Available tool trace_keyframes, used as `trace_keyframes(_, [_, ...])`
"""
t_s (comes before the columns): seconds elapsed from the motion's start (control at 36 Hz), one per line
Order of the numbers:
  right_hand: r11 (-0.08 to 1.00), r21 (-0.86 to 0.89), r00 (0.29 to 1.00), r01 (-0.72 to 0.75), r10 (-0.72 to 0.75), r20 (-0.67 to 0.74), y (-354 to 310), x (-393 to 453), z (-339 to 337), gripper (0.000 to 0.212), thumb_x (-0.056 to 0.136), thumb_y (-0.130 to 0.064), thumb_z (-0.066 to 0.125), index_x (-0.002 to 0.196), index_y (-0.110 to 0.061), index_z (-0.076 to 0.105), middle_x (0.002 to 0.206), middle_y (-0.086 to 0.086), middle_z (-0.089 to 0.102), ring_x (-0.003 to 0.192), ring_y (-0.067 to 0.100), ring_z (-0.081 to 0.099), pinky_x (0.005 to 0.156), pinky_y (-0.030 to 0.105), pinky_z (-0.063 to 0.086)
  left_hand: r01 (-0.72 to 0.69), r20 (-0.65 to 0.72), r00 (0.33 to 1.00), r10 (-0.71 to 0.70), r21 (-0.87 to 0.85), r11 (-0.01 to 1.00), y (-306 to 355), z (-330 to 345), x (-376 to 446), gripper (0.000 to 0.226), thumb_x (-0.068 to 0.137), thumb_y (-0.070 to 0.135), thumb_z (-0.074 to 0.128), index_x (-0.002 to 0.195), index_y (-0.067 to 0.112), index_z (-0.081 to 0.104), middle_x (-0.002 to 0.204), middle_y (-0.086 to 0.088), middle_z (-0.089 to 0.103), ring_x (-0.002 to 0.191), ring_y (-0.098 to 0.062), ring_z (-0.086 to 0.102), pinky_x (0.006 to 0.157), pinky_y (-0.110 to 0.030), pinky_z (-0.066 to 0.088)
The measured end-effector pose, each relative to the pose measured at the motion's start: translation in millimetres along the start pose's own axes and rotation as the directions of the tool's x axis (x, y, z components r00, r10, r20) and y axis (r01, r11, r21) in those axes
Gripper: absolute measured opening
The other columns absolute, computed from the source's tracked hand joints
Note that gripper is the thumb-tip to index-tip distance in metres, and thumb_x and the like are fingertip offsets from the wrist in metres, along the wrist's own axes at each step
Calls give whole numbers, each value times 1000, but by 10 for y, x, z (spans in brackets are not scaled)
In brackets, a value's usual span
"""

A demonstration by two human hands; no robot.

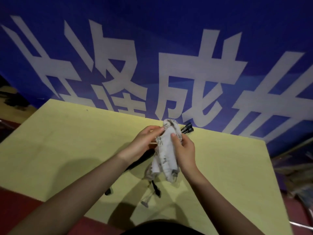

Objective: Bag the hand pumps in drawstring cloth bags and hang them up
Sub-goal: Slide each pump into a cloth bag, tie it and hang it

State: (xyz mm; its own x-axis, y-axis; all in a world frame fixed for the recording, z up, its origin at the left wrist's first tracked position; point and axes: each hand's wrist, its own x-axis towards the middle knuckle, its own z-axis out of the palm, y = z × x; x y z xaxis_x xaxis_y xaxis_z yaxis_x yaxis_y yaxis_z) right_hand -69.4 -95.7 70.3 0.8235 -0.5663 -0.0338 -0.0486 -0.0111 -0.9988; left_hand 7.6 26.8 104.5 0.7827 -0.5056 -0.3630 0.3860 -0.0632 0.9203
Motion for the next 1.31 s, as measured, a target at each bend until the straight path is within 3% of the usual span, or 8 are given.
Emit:
trace_keyframes(0.22, [996,82,1000,-25,24,14,-118,-35,-494,15,93,-21,62,89,-6,61,79,4,65,67,6,57,62,21,48,45,23,999,-45,-14,999,-33,466,-197,3,92,10,60,91,7,62,85,-7,67,79,-16,65,72,-25,54])
trace_keyframes(0.36, [990,140,997,-35,25,68,-181,-60,-876,21,95,-16,59,90,4,63,76,5,62,65,7,54,59,14,44,99,52,994,-96,-72,992,-97,787,-277,18,96,14,56,104,5,68,103,-10,72,91,-17,70,76,-25,57])
trace_keyframes(0.5, [976,114,971,-184,162,174,-135,4,-1300,23,94,-21,58,85,-1,65,81,11,62,75,20,55,71,32,43,151,94,986,-135,-193,969,-176,994,-286,30,98,17,48,124,5,60,123,-13,66,115,-25,62,100,-39,46])
trace_keyframes(0.69, [849,288,881,-444,354,313,-92,122,-1841,31,95,-13,45,109,6,65,105,25,69,93,34,65,81,40,52,173,33,983,-182,-514,840,-226,1221,-291,24,101,11,38,102,2,61,86,-13,74,74,-21,73,64,-31,60])
trace_keyframes(0.78, [945,89,936,-314,292,197,-46,103,-1966,22,94,-24,56,93,-4,64,91,16,69,85,31,64,75,38,51,180,40,981,-187,-527,830,-239,1305,-253,24,100,10,40,101,1,62,92,-16,73,81,-25,71,84,-39,55])
trace_keyframes(1.0, [975,-223,954,-1,68,292,89,59,-2218,28,87,-10,66,112,-21,58,82,1,51,53,3,49,46,18,39,218,64,976,-210,-395,892,-182,1292,-206,17,91,12,48,96,4,62,99,-17,66,93,-29,61,87,-42,48])
trace_keyframes(1.14, [974,-222,990,42,-11,140,146,72,-2233,6,85,-8,69,86,-10,63,76,-1,60,61,5,58,52,16,44,192,90,980,-177,-202,960,-207,1160,-233,22,97,18,47,97,4,65,99,-16,69,86,-26,66,83,-39,50])
trace_keyframes(1.31, [874,-480,997,-76,77,-18,317,170,-2295,27,86,-32,68,66,-16,60,63,-1,67,63,21,65,63,37,53,40,149,987,-65,164,986,-304,1115,-320,47,66,39,84,100,8,75,107,-19,71,94,-28,69,78,-31,57])
